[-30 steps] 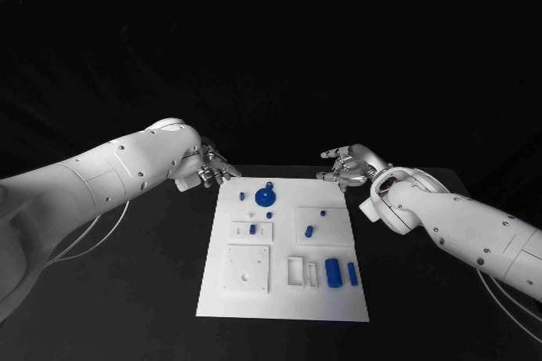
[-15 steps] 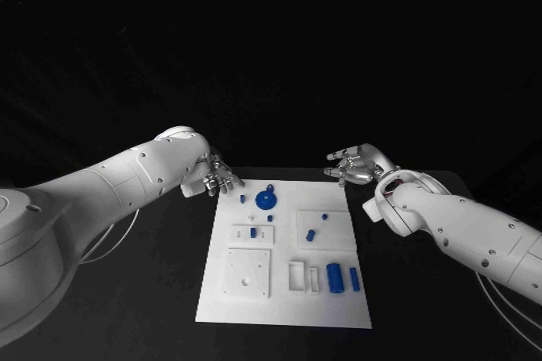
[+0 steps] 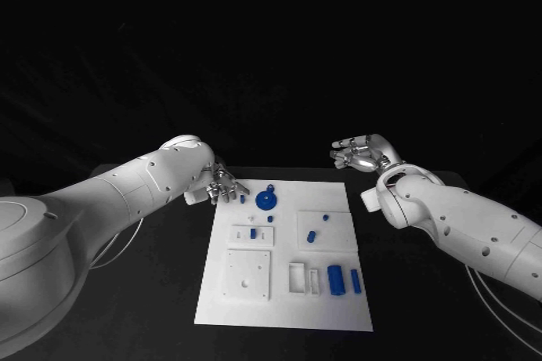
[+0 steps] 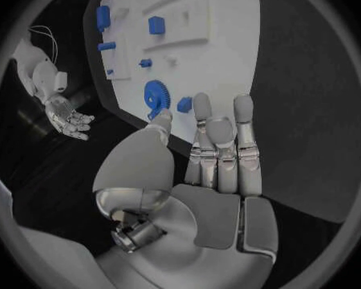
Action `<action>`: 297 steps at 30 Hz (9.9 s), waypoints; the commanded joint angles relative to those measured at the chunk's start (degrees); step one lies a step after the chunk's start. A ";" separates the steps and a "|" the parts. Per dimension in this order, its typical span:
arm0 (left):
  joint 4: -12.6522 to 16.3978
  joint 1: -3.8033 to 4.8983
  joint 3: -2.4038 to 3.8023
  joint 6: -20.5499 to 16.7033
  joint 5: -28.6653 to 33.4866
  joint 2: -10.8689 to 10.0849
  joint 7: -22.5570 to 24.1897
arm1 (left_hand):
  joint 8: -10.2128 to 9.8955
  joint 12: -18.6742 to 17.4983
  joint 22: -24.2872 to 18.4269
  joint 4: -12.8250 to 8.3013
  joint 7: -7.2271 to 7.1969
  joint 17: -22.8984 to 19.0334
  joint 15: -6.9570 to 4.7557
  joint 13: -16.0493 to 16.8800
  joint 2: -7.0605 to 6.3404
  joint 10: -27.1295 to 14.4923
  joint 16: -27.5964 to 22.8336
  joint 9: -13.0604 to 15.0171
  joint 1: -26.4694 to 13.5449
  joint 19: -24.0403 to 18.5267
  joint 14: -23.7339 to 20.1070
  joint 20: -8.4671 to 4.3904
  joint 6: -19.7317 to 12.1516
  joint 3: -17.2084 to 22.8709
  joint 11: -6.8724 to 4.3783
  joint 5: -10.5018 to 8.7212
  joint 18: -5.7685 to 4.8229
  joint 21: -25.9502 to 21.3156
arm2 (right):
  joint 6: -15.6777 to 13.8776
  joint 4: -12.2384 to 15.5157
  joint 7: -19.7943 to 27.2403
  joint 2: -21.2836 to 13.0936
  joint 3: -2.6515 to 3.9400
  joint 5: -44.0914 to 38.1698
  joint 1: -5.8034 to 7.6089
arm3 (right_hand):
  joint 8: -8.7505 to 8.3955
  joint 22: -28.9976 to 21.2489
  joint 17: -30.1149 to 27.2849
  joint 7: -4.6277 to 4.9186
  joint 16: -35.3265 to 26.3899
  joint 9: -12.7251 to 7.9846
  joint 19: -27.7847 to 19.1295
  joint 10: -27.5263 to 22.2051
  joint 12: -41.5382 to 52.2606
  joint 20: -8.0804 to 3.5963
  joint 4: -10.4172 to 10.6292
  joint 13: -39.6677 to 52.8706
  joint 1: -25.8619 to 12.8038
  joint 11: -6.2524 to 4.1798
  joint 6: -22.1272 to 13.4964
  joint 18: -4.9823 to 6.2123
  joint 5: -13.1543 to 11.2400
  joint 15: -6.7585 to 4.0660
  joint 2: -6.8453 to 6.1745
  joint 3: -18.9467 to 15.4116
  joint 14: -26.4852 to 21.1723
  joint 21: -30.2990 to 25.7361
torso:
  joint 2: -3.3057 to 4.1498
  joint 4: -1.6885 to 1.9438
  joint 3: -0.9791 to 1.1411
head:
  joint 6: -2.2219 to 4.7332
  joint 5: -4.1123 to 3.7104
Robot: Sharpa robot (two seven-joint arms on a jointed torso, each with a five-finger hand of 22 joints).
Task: Assemble the parts on the task board
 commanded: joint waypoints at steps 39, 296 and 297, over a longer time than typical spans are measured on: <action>-0.38 -1.09 -0.13 0.09 -0.32 0.37 2.57 | -0.04 0.43 1.03 -8.66 -0.28 0.01 -0.04 0.50 9.76 2.24 -0.08 0.45 4.72 0.48 -0.06 0.01 1.20 -4.27 0.23 0.04 -0.03 -0.21 | -2.55 -0.68 5.22 0.66 0.33 9.02 0.29 | 0.09 -13.29 -1.21 0.34 -4.58 -0.04 1.84 -0.26 -0.91 0.23 -0.57 -0.04 -1.32 0.27 -1.53 0.27 1.04 0.47 0.23 -0.40 1.80 1.07 | 0.17 0.16 -0.08 | -0.64 -0.33; 35.53 -4.77 -5.21 -16.48 -4.02 -15.19 -7.25 | 10.54 10.63 0.98 -12.02 -5.62 7.71 -1.40 0.64 5.96 2.84 4.55 23.61 3.56 1.11 4.50 -0.61 9.26 3.05 -2.53 18.05 0.67 6.86 | 9.15 -3.51 0.27 -0.54 0.28 3.80 -1.14 | -0.02 -13.37 -1.49 0.65 -5.64 -0.16 -0.27 -1.61 -1.42 1.31 -1.70 -0.09 -1.53 0.82 -3.80 0.47 1.93 1.24 1.47 -5.36 0.36 0.77 | -2.26 2.12 -0.02 | -5.31 -0.77; 35.48 -4.77 -5.21 -16.47 -4.03 -15.20 -7.28 | 10.56 10.65 0.98 -11.84 -5.63 7.76 -1.41 0.64 5.84 2.84 4.58 23.60 3.47 1.11 4.52 -0.61 9.29 2.93 -2.53 17.96 0.67 6.84 | 9.15 -3.52 0.27 -0.54 0.28 3.80 -1.15 | -0.02 -13.37 -1.49 0.65 -5.64 -0.16 -0.27 -1.61 -1.42 1.31 -1.70 -0.09 -1.53 0.82 -3.80 0.47 1.93 1.24 1.47 -5.36 0.36 0.77 | -2.26 2.13 -0.01 | -5.34 -0.78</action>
